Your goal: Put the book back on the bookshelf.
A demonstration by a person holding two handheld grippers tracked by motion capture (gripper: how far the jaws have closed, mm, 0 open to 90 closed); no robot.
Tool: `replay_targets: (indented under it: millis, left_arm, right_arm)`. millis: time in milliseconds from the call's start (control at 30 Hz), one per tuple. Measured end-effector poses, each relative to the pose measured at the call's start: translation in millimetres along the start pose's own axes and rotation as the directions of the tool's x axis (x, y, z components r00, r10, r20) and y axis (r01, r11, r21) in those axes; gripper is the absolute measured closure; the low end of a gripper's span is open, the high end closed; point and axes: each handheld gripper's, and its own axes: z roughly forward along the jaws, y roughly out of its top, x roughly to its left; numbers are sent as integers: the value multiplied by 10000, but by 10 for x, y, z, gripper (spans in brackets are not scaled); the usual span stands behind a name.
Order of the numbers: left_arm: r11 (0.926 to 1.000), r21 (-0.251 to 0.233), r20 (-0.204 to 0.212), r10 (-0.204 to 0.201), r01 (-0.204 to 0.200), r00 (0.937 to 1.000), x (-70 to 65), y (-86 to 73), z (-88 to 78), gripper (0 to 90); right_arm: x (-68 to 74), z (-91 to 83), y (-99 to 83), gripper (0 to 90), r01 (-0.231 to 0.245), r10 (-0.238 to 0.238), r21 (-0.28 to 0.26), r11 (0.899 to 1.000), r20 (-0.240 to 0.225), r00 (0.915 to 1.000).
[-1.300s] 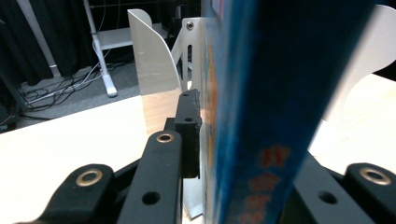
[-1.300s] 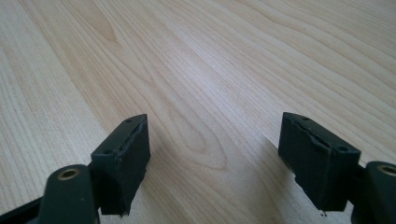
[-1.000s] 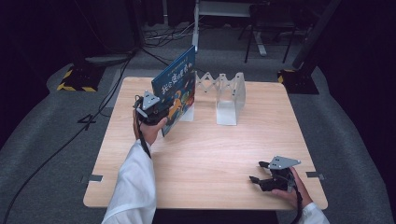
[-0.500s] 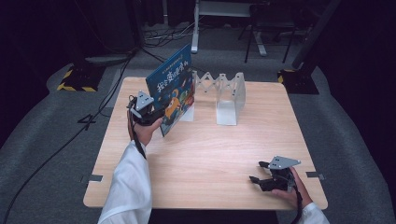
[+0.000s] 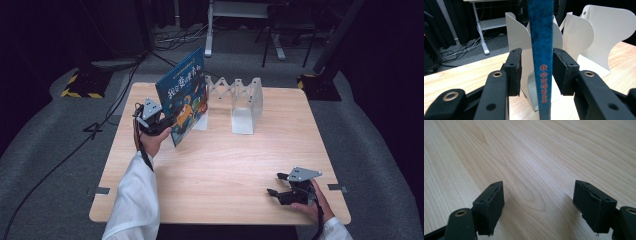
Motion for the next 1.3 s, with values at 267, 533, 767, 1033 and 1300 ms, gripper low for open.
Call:
replay_targets:
  millis: [267, 533, 767, 1033, 1300]
  left_arm:
    - [9998, 176, 46, 57, -58, 10000, 17, 25, -87, 529]
    - [9980, 599, 78, 196, -200, 9998, 37, 26, -200, 390]
    - [9916, 1091, 296, 669, -698, 9973, 16, 35, -327, 291]
    - [9810, 1488, 668, 1159, -1248, 9910, -66, 36, -490, 236]
    - [9578, 2125, 1171, 1719, -1938, 9781, -195, -16, -607, 194]
  right_arm:
    - [1, 1, 0, 256, -9, 9, -1, 10000, 11, 10000]
    - [2, 1, 0, 257, -16, 16, -3, 10000, 17, 10000]
    - [1, 0, 0, 257, -21, 21, 0, 10000, 10, 10000]
    - [1, 1, 0, 257, -22, 22, 0, 10000, 12, 10000]
    - [1, 1, 0, 255, -22, 22, 1, 10000, 3, 10000]
